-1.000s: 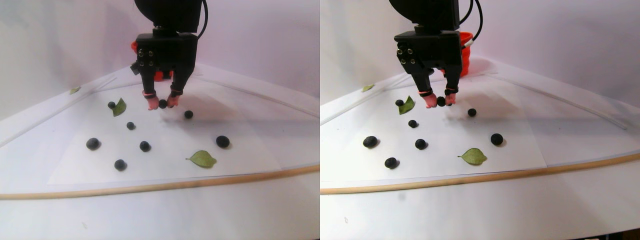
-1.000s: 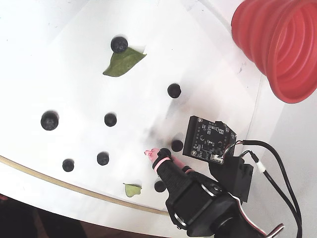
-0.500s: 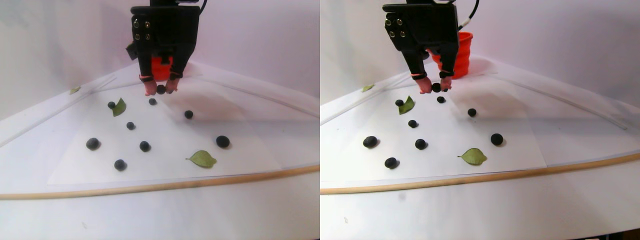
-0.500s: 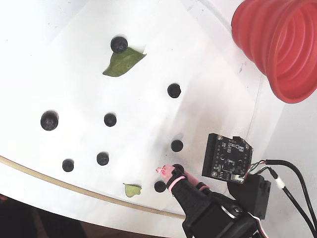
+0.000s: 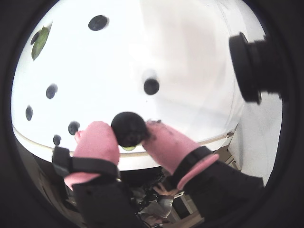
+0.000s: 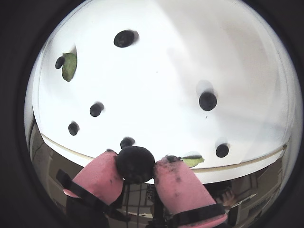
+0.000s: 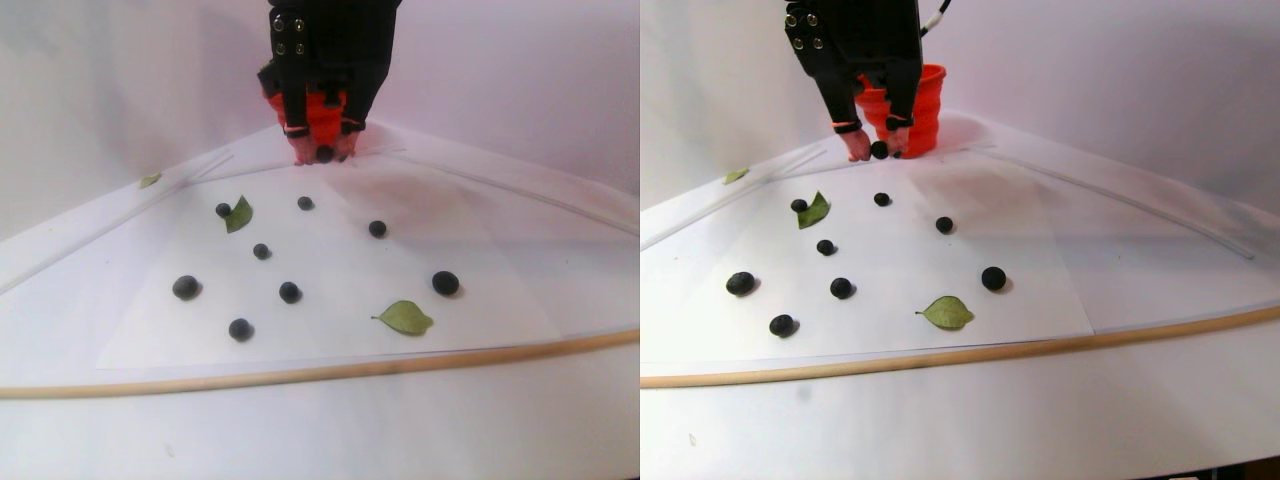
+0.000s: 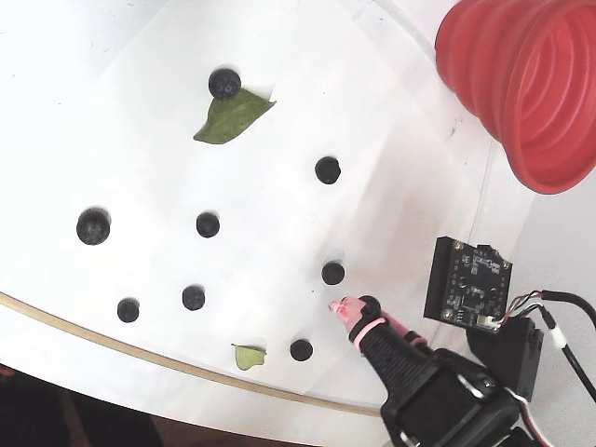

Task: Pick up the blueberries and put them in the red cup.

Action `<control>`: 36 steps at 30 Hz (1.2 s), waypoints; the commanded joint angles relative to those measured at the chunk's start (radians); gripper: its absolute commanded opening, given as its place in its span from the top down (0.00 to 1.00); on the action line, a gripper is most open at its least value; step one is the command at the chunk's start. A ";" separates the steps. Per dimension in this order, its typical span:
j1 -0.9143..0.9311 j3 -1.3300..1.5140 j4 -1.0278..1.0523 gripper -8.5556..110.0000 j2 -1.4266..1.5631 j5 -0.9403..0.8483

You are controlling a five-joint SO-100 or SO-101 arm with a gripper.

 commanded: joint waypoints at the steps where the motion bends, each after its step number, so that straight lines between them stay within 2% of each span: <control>1: -0.011 -0.081 0.026 0.82 0.080 0.002; 36: -0.060 -0.425 0.193 0.82 0.092 0.012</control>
